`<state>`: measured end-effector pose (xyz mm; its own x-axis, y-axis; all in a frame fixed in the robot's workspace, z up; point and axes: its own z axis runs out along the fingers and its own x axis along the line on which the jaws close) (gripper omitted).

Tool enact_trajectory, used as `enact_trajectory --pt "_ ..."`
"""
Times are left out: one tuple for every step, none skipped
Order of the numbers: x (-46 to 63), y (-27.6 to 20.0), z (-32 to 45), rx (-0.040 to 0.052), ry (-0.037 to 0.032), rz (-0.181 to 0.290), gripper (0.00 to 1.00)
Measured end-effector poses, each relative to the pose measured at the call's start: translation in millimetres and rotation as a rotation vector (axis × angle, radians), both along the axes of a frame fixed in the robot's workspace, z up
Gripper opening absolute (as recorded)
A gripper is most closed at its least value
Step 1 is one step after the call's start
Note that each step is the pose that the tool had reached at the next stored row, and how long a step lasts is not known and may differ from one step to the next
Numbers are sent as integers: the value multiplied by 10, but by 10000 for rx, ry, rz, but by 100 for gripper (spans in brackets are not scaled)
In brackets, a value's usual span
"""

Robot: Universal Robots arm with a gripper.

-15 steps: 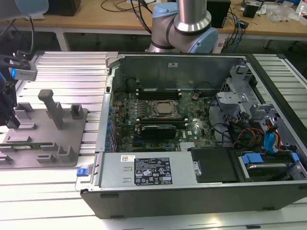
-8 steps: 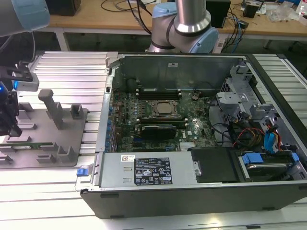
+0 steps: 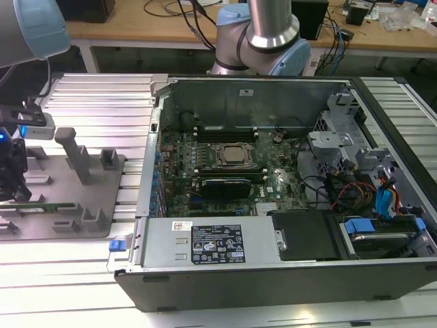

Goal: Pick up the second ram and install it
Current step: 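Pick up the second ram and move it above second insertion slot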

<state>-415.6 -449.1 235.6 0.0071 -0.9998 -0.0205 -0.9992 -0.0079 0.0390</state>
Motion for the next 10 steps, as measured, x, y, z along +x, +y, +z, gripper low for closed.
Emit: enact_trajectory --pt "15 -1 -10 0 0 2 8" --pt "24 -1 -14 0 -2 2 8" --pt "32 0 -17 0 -1 2 8" --pt "45 0 -26 1 -2 1 8" --pt "45 0 -32 0 -1 1 8" --pt "45 0 -31 -1 1 1 8" --pt "45 0 -31 -3 2 3 8" --pt "46 0 -32 -5 0 5 8" --pt "46 0 -32 -4 -1 5 8" --pt "46 0 -32 -4 -1 6 8"
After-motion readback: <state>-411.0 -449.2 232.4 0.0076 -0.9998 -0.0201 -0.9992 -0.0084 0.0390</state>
